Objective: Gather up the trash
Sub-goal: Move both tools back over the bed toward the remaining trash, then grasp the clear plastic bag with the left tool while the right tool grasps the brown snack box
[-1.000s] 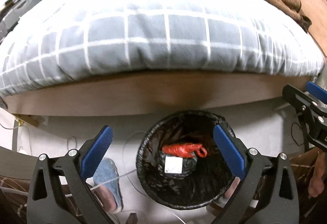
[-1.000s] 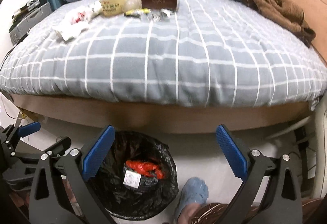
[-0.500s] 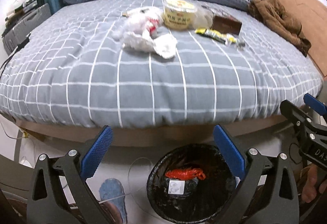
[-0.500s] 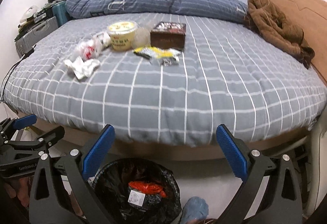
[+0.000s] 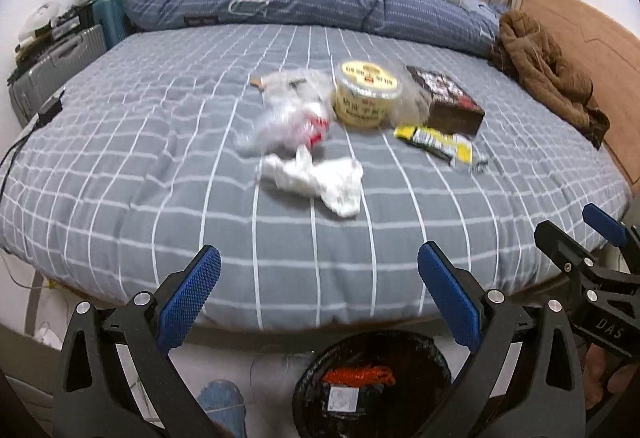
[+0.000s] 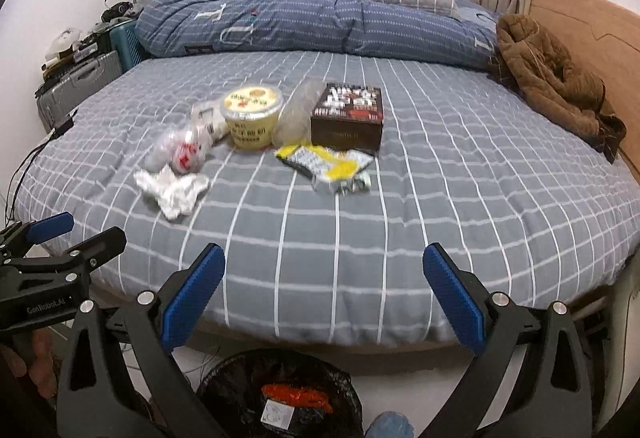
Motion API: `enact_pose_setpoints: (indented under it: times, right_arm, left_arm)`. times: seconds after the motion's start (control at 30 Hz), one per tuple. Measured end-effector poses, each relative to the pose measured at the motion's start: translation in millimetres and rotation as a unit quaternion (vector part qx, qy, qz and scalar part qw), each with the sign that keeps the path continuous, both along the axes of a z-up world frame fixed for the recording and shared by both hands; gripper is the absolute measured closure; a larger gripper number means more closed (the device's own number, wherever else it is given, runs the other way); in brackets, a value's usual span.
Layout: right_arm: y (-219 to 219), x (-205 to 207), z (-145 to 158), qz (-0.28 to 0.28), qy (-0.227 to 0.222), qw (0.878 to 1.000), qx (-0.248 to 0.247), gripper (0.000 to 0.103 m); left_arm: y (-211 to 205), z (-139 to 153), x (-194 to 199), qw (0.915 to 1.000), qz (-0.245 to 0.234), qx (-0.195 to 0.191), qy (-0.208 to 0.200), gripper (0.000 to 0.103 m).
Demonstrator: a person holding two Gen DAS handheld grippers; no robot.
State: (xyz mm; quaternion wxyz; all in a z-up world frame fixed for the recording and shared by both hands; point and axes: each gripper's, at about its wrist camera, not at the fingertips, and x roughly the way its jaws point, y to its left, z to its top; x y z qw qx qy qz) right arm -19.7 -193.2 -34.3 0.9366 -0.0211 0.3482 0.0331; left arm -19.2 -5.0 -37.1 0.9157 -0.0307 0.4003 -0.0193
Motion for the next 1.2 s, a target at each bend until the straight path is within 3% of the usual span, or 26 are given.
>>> enact_pose_setpoints:
  times: [1.2]
  right_arm:
    - [-9, 203, 12, -0.043, 0.003, 0.999, -0.017, 0.008]
  left_arm:
    - [41, 10, 168, 0.9997, 0.023, -0.006, -0.003, 0.006]
